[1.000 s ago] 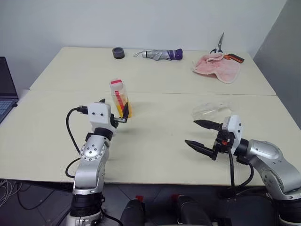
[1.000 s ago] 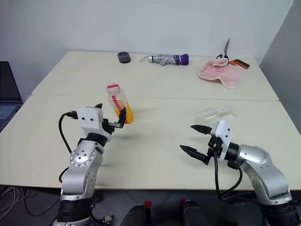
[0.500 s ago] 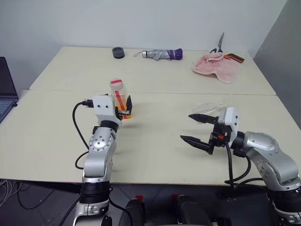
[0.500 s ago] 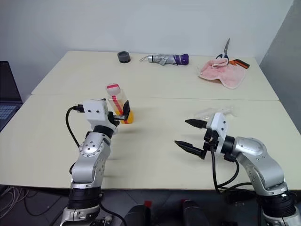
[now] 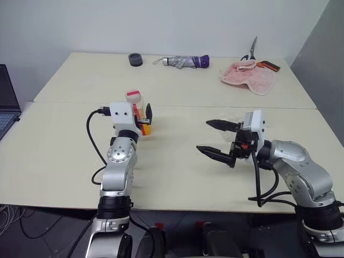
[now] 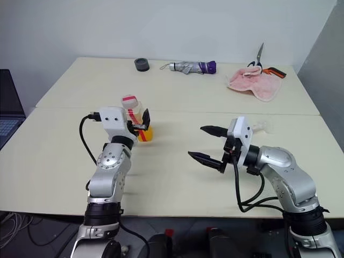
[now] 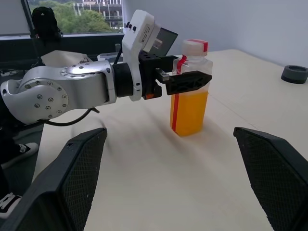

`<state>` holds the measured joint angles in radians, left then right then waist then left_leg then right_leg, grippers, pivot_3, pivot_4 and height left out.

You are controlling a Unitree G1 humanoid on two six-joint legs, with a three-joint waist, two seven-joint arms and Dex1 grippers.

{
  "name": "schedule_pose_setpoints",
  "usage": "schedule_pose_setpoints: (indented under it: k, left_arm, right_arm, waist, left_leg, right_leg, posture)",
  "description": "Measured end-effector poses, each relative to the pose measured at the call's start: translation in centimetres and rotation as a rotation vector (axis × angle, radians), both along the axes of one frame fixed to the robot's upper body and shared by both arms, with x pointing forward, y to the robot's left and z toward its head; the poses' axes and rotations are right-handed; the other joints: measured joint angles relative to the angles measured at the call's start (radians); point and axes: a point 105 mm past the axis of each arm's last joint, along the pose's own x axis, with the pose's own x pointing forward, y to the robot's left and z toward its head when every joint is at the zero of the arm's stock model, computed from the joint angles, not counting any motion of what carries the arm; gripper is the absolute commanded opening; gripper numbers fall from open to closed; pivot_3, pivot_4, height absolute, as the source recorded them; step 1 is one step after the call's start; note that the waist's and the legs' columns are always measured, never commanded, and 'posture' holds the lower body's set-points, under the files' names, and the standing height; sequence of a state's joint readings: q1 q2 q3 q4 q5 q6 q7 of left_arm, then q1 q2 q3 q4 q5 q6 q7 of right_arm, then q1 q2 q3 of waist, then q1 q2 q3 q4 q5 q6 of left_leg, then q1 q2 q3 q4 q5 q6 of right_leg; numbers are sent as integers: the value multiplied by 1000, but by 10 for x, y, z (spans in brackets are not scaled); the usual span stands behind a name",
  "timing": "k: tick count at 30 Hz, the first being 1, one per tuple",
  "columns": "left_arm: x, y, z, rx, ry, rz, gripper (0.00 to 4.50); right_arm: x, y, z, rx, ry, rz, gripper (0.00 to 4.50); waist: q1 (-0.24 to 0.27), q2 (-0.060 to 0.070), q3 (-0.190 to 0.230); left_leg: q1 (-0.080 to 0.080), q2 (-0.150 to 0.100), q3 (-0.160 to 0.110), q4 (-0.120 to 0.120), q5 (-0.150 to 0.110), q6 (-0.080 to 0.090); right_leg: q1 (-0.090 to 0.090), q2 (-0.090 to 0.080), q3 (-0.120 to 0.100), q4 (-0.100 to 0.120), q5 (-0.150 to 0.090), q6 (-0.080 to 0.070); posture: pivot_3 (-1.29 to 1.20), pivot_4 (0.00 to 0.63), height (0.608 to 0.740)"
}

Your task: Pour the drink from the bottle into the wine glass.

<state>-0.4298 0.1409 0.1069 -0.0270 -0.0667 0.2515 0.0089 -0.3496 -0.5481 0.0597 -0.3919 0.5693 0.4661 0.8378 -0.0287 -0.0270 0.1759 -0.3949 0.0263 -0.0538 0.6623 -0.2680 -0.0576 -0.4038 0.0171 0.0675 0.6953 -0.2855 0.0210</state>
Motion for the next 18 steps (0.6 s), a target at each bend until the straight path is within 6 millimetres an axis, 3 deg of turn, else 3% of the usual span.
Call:
schedule_pose_setpoints:
  k: [11, 18]
  left_arm:
    - [5, 0, -4, -14, 19, 24, 4482]
    - [9, -4, 4, -17, 2, 30, 4482]
  right_arm:
    - [1, 0, 0, 5, 3, -12, 4500]
    - [1, 0, 0, 7, 3, -11, 4500]
  waist:
    - [0, 0, 0]
    - [0, 0, 0]
  left_leg:
    - [0, 0, 0, 0, 0, 0]
    - [0, 0, 0, 0, 0, 0]
  right_leg:
    - [0, 0, 0, 0, 0, 0]
    - [0, 0, -1, 0, 0, 0]
  posture:
    - [0, 150, 740]
    - [0, 150, 740]
